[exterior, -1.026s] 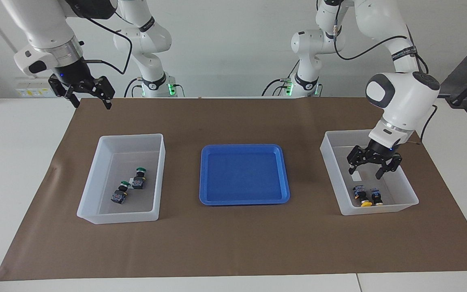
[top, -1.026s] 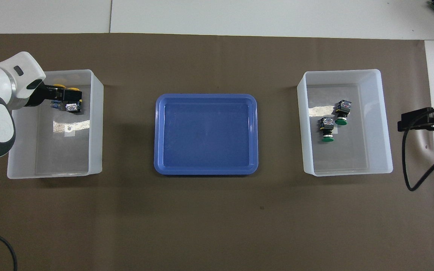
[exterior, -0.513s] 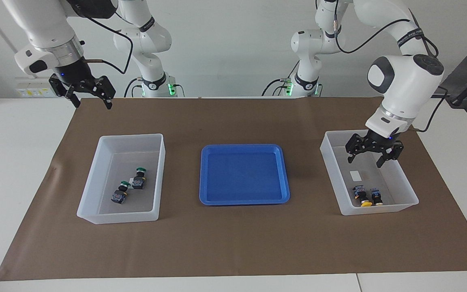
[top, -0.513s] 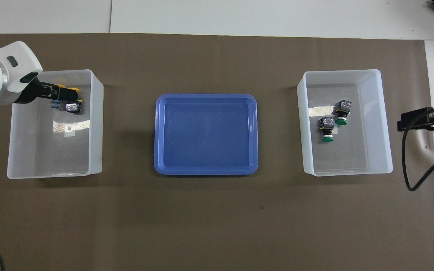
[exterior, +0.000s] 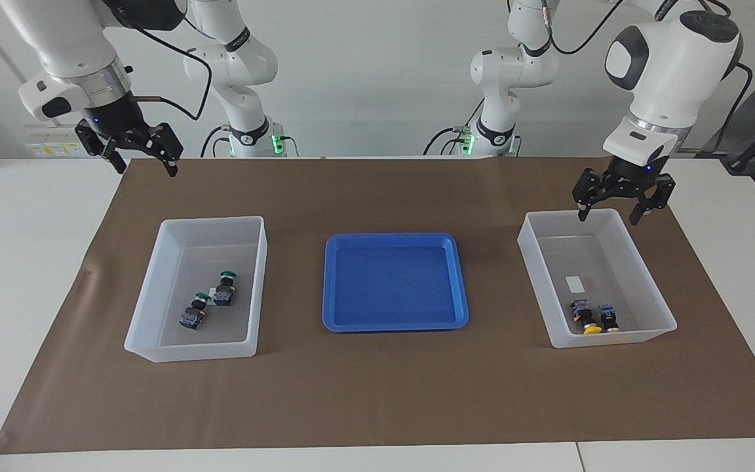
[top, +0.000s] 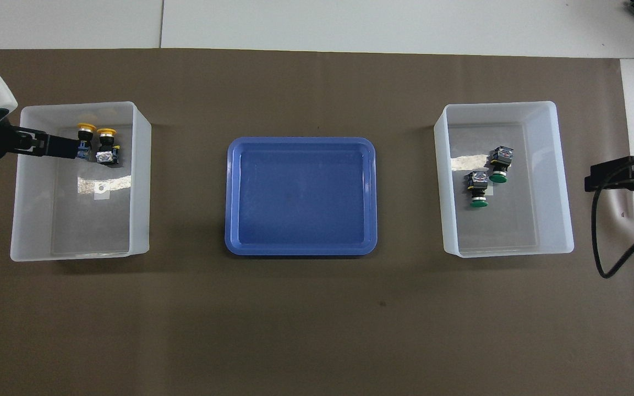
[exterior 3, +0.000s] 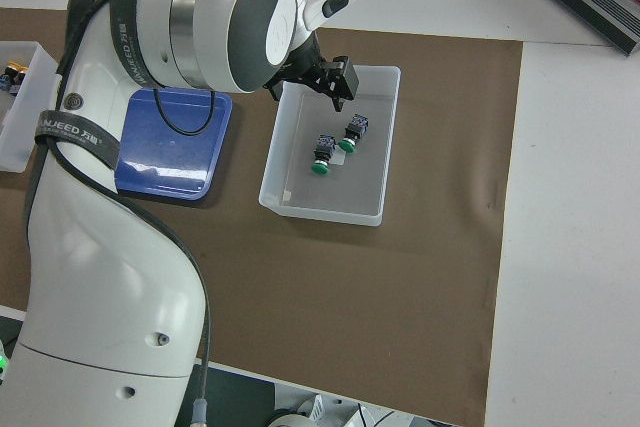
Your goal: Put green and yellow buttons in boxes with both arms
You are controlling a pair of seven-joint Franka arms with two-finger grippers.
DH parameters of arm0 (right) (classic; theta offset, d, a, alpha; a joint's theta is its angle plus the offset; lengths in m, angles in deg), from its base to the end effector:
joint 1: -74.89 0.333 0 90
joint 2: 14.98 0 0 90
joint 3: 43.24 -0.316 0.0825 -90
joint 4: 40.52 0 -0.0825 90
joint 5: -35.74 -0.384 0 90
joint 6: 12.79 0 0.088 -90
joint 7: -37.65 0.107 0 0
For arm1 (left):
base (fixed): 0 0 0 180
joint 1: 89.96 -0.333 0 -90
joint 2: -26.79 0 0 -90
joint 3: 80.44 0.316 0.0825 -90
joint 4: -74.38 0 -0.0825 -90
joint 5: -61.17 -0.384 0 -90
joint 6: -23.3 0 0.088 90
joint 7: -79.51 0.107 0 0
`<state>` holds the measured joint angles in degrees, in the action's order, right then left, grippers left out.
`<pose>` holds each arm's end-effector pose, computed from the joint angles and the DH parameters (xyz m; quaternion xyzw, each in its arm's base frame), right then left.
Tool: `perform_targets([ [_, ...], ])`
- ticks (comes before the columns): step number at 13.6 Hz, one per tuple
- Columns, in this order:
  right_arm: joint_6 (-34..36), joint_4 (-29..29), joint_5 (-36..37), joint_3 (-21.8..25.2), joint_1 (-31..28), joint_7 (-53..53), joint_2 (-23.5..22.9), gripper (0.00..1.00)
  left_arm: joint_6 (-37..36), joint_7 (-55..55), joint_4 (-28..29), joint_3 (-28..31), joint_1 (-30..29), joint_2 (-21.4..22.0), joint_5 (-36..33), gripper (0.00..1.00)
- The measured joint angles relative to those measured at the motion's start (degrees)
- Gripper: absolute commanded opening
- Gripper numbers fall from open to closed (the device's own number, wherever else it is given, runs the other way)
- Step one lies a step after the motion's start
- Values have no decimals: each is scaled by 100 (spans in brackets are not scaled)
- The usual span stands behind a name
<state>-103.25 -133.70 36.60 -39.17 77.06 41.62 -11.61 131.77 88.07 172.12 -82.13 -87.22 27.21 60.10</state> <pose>0.5364 -0.0206 0.6310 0.9987 -0.0511 0.0057 0.0053 0.5770 -0.0434 0.5945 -0.9886 0.1147 -0.0967 0.0127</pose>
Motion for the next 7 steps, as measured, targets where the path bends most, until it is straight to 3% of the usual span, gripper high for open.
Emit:
perform_targets([
  [4, 4, -8, -6, -7, 1, 3, 0, 100, -1058, -43, -837, -5, 0, -22, 17, 100],
  [7, 6, -16, -7, -8, 2, 5, 0, 100, -1489, -106, -999, -5, 0, 8, 141, 100],
])
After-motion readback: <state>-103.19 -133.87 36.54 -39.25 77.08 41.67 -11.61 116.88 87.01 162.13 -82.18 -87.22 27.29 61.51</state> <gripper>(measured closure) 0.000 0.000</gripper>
